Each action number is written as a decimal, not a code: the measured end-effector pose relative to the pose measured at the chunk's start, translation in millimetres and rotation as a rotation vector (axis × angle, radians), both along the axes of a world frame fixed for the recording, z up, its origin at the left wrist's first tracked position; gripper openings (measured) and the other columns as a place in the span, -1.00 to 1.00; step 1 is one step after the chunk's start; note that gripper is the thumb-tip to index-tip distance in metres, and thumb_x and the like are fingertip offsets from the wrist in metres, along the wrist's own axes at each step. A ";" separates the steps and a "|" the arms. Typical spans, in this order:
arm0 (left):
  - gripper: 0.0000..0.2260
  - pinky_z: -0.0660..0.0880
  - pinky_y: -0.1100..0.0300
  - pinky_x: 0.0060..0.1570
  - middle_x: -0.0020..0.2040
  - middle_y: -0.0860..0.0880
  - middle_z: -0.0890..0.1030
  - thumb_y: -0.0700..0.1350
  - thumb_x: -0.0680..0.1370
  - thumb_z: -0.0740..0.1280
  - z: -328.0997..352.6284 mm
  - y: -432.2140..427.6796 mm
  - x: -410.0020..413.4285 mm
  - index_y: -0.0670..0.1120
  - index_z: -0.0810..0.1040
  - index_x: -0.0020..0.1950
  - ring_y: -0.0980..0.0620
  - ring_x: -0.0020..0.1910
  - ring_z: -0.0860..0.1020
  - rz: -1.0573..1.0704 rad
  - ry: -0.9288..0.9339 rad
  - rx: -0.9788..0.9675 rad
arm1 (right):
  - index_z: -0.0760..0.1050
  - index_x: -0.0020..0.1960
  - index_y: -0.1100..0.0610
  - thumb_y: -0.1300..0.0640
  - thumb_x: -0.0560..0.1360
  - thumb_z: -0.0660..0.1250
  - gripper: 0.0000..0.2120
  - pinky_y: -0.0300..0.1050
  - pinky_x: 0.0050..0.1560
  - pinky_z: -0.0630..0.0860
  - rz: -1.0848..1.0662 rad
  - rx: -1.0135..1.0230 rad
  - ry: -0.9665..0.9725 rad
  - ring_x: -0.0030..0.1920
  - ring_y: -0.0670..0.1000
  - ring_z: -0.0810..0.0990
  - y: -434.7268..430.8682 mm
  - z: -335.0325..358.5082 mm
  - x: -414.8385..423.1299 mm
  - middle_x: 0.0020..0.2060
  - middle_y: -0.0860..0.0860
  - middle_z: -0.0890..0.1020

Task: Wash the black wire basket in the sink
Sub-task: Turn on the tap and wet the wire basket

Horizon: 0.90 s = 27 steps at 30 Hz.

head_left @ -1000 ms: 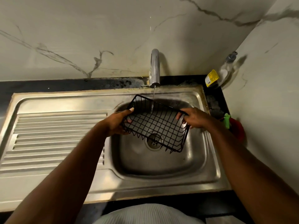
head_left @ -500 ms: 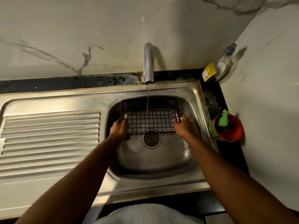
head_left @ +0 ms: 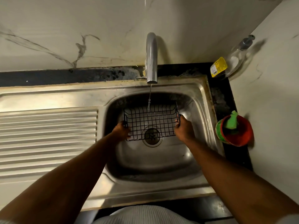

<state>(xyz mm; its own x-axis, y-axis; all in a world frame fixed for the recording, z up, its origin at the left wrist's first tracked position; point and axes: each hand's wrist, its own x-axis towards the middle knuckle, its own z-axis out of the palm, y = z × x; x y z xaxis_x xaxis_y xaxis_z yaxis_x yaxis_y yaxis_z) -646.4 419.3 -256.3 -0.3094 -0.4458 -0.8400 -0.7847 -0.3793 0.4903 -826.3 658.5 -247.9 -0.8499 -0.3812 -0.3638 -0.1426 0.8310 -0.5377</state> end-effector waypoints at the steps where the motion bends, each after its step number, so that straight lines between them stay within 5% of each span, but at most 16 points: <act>1: -0.58 0.64 -0.11 -0.12 0.24 -0.30 0.57 -0.36 0.67 0.22 -2.1 0.1 0.7 -0.19 0.34 0.53 -0.29 0.01 0.62 0.021 0.008 0.010 | 0.51 0.10 0.16 0.35 0.51 0.21 -0.77 -0.07 -0.14 0.51 0.022 0.016 0.003 -0.08 0.17 0.62 2.5 -3.5 0.2 -0.09 0.08 0.66; 4: -0.55 0.65 0.08 -0.41 0.33 -0.30 0.54 -0.36 0.66 0.26 -6.0 1.9 4.8 -0.14 0.36 0.54 -0.21 -0.07 0.62 0.008 -0.004 -0.018 | 0.51 0.07 0.15 0.33 0.52 0.25 -0.82 0.02 -0.10 0.60 0.076 0.051 -0.027 -0.10 0.16 0.63 11.0 -15.7 3.5 -0.13 0.07 0.64; 6: -0.55 0.65 0.12 -0.42 0.36 -0.29 0.52 -0.36 0.65 0.28 -9.8 1.7 5.5 -0.13 0.37 0.54 -0.19 -0.09 0.62 0.028 0.016 -0.025 | 0.51 0.15 0.13 0.29 0.53 0.29 -0.78 0.02 -0.07 0.63 0.082 0.087 -0.063 -0.07 0.14 0.64 15.4 -21.4 4.1 -0.09 0.09 0.64; 10: -0.56 0.65 -0.16 0.01 0.40 -0.28 0.52 -0.31 0.65 0.30 -11.0 -1.8 7.8 -0.09 0.39 0.53 -0.20 0.01 0.62 0.043 0.045 -0.046 | 0.54 0.18 0.10 0.19 0.48 0.40 -0.72 -0.09 -0.12 0.57 0.051 0.100 -0.082 -0.04 0.15 0.65 14.1 -26.3 1.8 -0.06 0.10 0.65; 14: -0.50 0.67 -0.08 0.00 0.28 -0.21 0.61 -0.06 0.61 0.44 -5.0 -0.8 8.6 -0.10 0.42 0.53 -0.14 -0.01 0.66 -0.091 -0.012 -0.180 | 0.36 0.53 0.11 0.11 0.50 0.48 -0.36 0.00 0.28 0.51 -0.022 0.055 -0.054 0.34 0.18 0.53 0.3 -6.4 3.0 0.36 0.16 0.52; 17: -0.42 0.58 -0.09 0.27 0.36 -0.17 0.60 0.07 0.57 0.47 11.2 -1.7 4.5 -0.08 0.42 0.53 -0.18 0.25 0.62 -0.122 -0.026 -0.328 | 0.28 0.58 0.12 0.07 0.50 0.49 -0.28 0.00 0.36 0.43 -0.002 -0.001 0.132 0.49 0.19 0.33 -19.1 19.0 5.7 0.50 0.19 0.34; 21: -0.34 0.42 -0.02 0.43 0.47 -0.21 0.50 0.05 0.59 0.46 38.0 2.4 -5.1 -0.11 0.31 0.61 -0.22 0.45 0.46 -0.086 0.029 -0.468 | 0.39 0.50 0.11 0.08 0.50 0.45 -0.39 -0.06 0.34 0.47 0.130 -0.228 0.367 0.41 0.14 0.41 -58.5 57.2 -2.2 0.41 0.15 0.44; 27: -0.38 0.45 -0.03 0.40 0.42 -0.20 0.54 0.08 0.55 0.49 57.6 -9.1 -7.0 -0.10 0.41 0.54 -0.20 0.41 0.51 -0.192 0.118 -0.608 | 0.50 0.40 0.11 0.09 0.55 0.42 -0.56 -0.03 0.16 0.62 0.442 -0.375 0.490 0.18 0.08 0.60 -133.0 123.5 -20.1 0.29 0.11 0.57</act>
